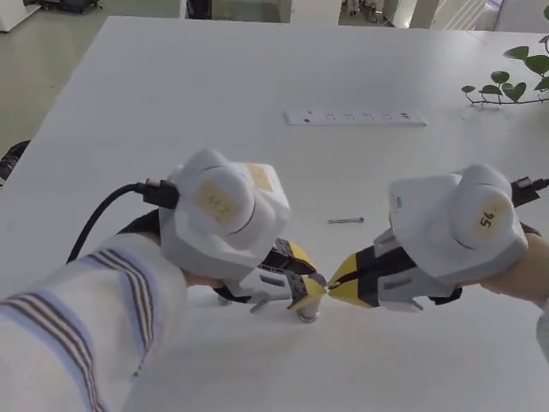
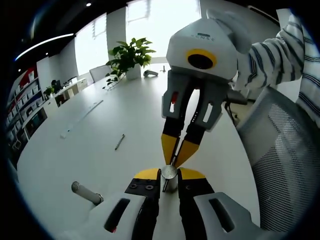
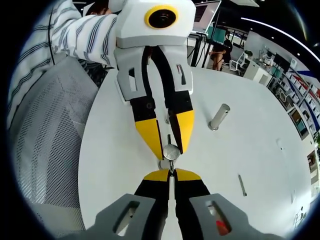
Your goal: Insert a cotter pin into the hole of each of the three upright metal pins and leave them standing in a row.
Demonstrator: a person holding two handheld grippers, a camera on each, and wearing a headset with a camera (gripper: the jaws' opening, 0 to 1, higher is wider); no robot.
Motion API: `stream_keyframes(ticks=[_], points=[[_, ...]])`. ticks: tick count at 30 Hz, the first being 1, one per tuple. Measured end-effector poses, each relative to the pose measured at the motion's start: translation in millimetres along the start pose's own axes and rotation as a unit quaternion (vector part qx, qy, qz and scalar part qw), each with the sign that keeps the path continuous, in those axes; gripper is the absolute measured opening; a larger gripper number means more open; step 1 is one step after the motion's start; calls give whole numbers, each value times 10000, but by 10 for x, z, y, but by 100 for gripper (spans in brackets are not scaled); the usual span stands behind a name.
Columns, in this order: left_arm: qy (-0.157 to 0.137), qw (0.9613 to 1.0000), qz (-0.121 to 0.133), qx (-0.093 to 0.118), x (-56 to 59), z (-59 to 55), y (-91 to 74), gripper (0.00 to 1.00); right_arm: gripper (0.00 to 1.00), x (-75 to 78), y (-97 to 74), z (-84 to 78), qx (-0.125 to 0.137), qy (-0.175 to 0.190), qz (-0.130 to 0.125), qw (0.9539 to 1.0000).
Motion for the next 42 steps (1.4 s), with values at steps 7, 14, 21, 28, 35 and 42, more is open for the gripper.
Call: stream_keyframes(ticks=[7,14,21,28,35,42], points=[[-2,10000,29,-11,12,-1,8,9,0,10,42,14,-5,-55,56,10000],[-52,10000,62,-36,21,-3,19,9,0,19,66,35,-28,-90,60,9999],[66,10000,60,22,25,0,3,10,3,35,51,29,118,7,-61,9999],[-278,9982,10,534,51,55,-124,30,14,41,5,43,376,272,-233,9987],[-590,9953,123,756,105,-46,-296,41,16,6,42,31,573,650,-240,9960],[-733,9930,402,836,194,-169,-489,61,20,-9,112,12,775,918,-166,9926]])
Point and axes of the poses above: the centre of the closed fingertips' face, and the gripper's own axes: y roughly forward along the fingers, x roughly to its right, z roughly out of its top, the point moved 7 cm from there along -y, roughly backward along the fingers, and after that the axes turned 2 degrees about -y, right-handed, at the moved point
